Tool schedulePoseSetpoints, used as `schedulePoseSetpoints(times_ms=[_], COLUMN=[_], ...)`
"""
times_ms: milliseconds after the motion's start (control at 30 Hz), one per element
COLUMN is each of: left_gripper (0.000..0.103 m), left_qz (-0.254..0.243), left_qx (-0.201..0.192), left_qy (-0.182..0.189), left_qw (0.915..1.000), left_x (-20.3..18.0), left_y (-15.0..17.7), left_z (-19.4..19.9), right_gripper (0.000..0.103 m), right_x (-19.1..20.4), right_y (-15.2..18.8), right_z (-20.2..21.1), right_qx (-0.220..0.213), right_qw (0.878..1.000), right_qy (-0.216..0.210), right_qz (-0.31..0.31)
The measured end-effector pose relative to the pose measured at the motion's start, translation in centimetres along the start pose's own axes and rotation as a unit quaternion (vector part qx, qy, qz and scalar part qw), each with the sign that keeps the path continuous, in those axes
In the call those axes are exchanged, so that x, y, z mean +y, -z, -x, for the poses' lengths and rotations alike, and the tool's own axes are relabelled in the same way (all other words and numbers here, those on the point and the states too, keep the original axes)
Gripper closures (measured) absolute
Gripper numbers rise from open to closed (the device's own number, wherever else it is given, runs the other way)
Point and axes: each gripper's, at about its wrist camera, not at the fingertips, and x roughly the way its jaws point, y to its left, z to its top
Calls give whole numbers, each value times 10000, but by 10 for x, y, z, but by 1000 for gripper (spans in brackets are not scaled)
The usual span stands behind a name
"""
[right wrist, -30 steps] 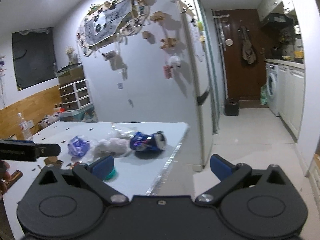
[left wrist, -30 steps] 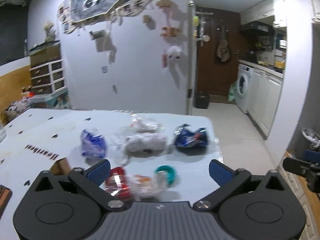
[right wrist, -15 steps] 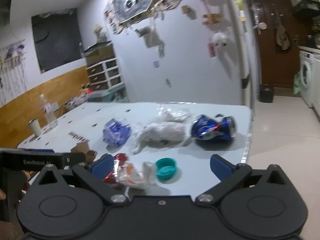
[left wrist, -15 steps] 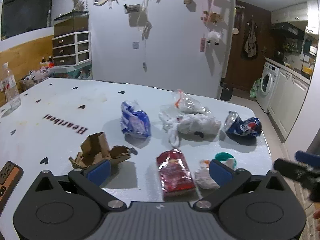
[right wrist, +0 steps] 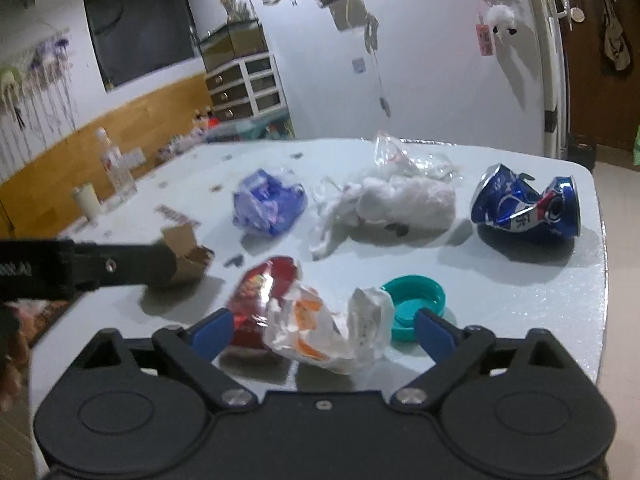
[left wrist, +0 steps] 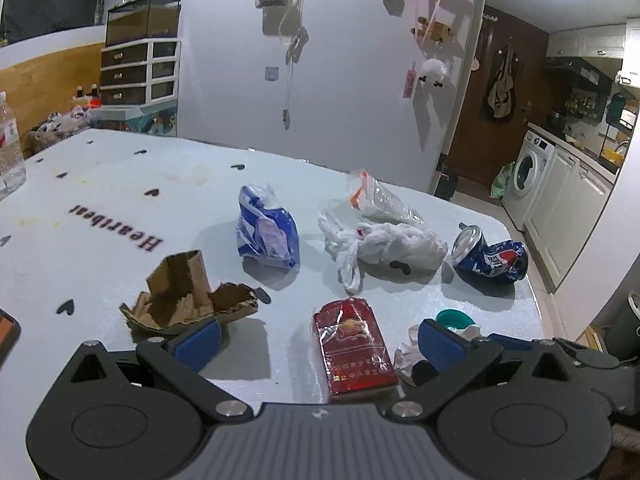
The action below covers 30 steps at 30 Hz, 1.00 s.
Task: Collect trash
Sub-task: 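Grasp the red cigarette pack with the left tool while the right tool grasps the crumpled white wrapper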
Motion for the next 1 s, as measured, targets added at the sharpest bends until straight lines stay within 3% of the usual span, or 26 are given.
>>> schedulePoseSetpoints(times_ms=[67,167,200,333,567,833,1000], left_gripper=[0,0,0,0,3,19,28], left_qz=[49,121,130,116,91,-64,-32], left_qx=[51,137,164,264,458,709,839], left_qy=[37,114,138,130,11,-321,-317], left_qw=[10000,9998,9997,9995,9989,9969,9960], left_x=[-2,-6,-8,-16,-28,-35,-34], left_y=[0,3,4,7,14,16,18], left_z=[-7,-18,-21,-36,-59,-80,-87], right_gripper=[8,32,45,62,67,63,59], right_x=[-2,-10,-12,-9,-11,-5,-3], right_y=[2,3,3,6,12,21,21], right_z=[-5,-9,-9,-1,11,10,4], right_qx=[37,146,201,220,306,331,297], right_qw=[9999,9996,9991,9991,9989,9982,9985], right_qy=[101,-11,-155,-365,-357,-331,-191], right_qz=[-35,-244,-336,-92,77,378,408])
